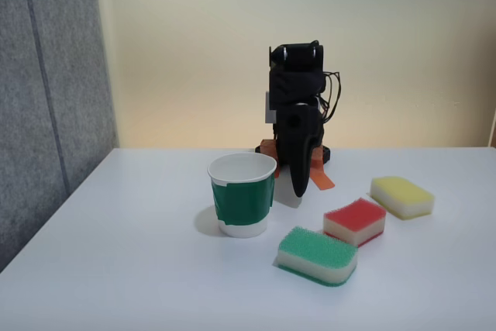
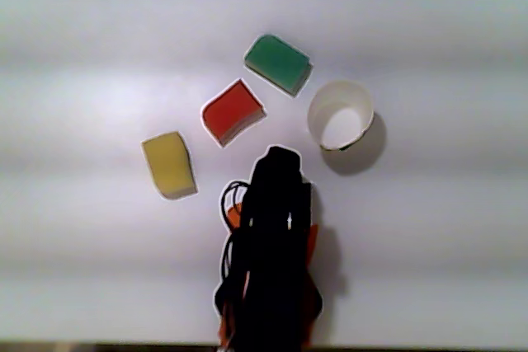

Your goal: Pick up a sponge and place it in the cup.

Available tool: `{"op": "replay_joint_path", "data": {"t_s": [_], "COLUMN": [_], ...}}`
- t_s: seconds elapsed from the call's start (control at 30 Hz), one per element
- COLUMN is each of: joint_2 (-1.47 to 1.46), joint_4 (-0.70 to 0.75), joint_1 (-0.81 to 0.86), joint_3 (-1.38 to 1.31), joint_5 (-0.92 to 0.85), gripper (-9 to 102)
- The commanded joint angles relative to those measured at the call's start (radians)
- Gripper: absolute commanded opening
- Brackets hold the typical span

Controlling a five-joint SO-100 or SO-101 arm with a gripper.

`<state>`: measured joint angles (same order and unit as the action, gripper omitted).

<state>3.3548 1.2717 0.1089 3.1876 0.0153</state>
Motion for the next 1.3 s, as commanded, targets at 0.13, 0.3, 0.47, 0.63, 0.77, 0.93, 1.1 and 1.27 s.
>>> {"op": "replay_joint_path", "data": {"t_s": [0.13,0.3,0.47,0.63,0.77,0.93,1.1,1.27], "joint_2": [0.012,0.012,0.011,0.009,-0.152,-0.385,-0.635,-0.888], "joint_4": [-0.061,-0.063,-0.081,0.038,0.114,0.112,0.149,0.221], "joint_1": [0.002,-0.017,-0.032,-0.103,-0.132,-0.101,-0.184,-0.244], "joint_3": [0.046,0.046,0.044,-0.064,-0.252,-0.456,-0.647,-0.902], "joint_5": [0.058,0.06,0.066,0.153,0.137,0.037,0.043,0.049], "gripper": [0,0,0,0,0,0,0,0]}}
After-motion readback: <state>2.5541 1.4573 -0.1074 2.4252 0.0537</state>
